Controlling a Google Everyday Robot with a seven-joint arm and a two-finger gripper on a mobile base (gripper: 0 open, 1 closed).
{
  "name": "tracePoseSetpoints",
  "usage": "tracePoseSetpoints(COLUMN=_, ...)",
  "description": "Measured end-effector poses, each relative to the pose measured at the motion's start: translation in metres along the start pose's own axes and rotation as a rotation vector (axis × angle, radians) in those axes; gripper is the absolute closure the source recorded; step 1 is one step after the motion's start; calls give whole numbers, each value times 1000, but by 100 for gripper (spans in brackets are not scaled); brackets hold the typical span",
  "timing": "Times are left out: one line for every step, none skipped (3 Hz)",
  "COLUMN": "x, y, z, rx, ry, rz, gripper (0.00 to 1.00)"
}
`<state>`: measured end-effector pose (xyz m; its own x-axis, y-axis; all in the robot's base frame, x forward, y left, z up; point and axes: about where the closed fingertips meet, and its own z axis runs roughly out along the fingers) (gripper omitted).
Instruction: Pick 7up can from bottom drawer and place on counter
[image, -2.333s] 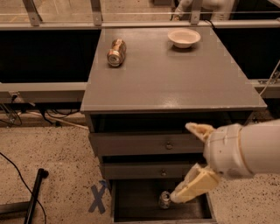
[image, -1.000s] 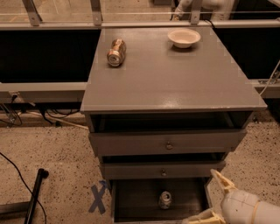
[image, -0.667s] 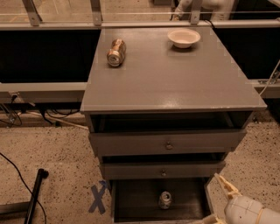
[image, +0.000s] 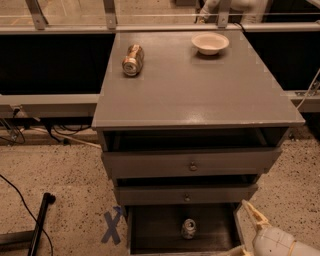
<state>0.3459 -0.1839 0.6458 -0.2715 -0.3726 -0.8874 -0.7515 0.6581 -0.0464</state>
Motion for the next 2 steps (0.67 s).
tracePoseSetpoints(x=19, y=-17, z=28, rx=50, ry=-96, rz=-86, gripper=0)
tracePoseSetpoints(x=50, y=-33, z=59, rx=82, ry=-172, rz=-130, gripper=0)
